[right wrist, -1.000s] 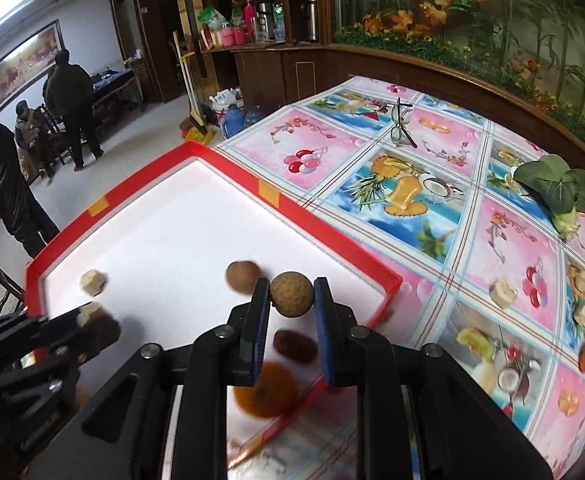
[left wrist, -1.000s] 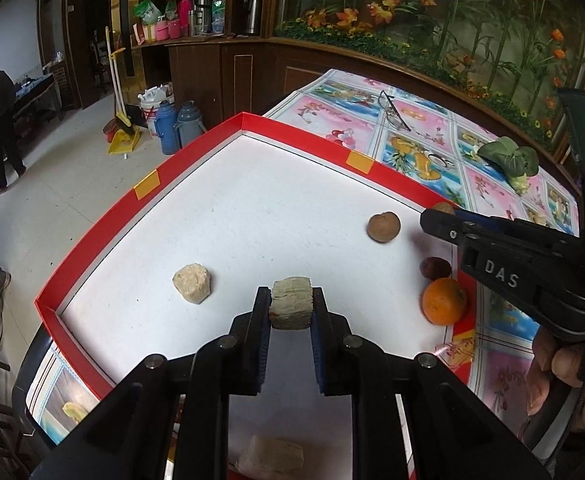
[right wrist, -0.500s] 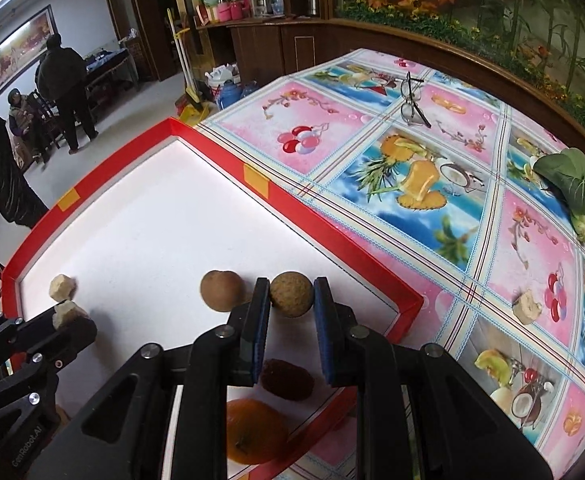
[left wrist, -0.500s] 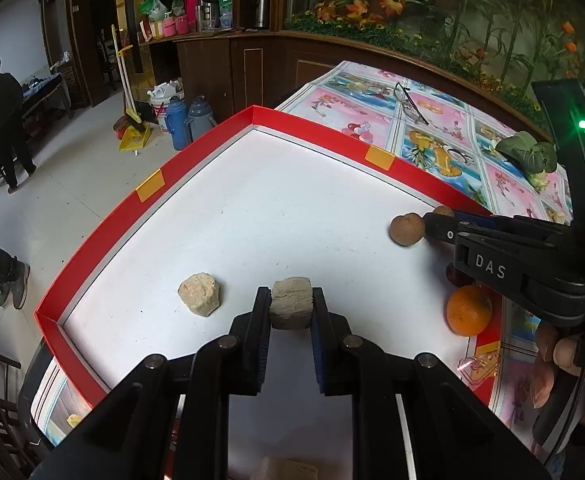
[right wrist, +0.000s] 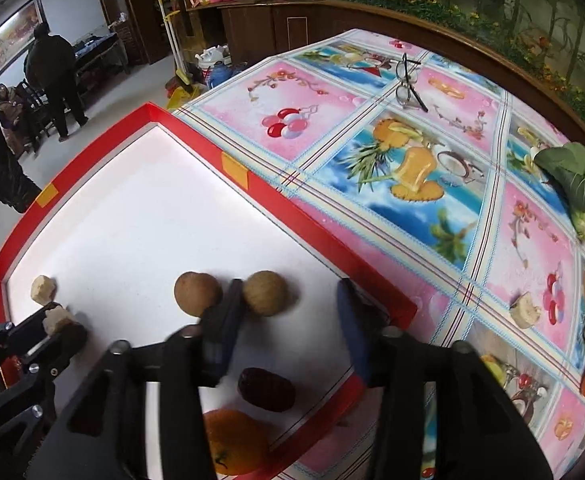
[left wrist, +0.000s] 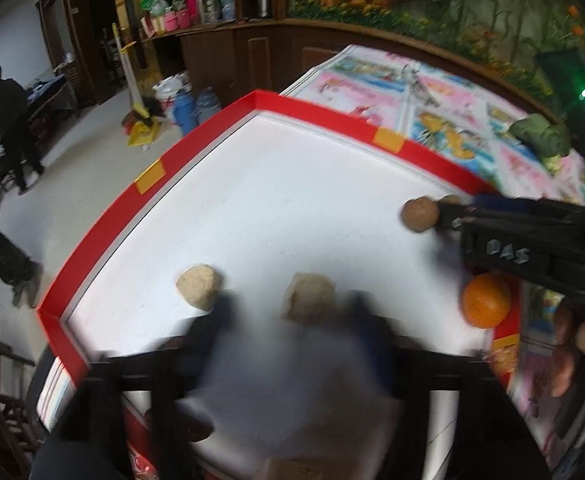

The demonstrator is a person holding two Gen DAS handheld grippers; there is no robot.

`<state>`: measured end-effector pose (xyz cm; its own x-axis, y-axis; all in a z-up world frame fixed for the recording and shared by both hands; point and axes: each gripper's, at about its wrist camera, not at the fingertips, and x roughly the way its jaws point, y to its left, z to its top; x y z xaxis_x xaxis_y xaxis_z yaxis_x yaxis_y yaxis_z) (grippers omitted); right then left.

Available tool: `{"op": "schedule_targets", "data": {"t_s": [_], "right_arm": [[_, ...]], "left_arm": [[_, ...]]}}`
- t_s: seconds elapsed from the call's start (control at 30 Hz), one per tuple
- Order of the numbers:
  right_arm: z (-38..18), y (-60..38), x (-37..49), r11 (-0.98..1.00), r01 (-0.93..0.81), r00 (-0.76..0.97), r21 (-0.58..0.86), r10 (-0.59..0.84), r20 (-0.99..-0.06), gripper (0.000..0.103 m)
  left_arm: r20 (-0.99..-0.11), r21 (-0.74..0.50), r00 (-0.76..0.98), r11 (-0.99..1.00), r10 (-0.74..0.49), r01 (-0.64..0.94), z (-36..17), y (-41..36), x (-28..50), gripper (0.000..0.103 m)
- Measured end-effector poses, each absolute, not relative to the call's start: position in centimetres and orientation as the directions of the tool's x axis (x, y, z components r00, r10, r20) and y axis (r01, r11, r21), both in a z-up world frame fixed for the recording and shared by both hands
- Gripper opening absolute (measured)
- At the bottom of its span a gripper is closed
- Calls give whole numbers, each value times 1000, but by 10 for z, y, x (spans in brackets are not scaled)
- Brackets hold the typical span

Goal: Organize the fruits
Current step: 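Carry the kiwi and biscuit chunk over the tray and open both tools, then move both open tools back over the fruit on the cloth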

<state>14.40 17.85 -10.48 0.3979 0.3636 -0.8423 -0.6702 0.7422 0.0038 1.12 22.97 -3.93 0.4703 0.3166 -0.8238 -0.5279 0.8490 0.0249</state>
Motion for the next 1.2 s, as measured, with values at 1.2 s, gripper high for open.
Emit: {"op": "schedule_targets", "data": {"t_s": [1.2], "right_arm": [[-67, -98, 101, 939, -299, 615, 169, 325, -719, 90]], "left_arm": [[-759, -6, 616, 944, 211, -331, -9, 120, 4, 83]]}}
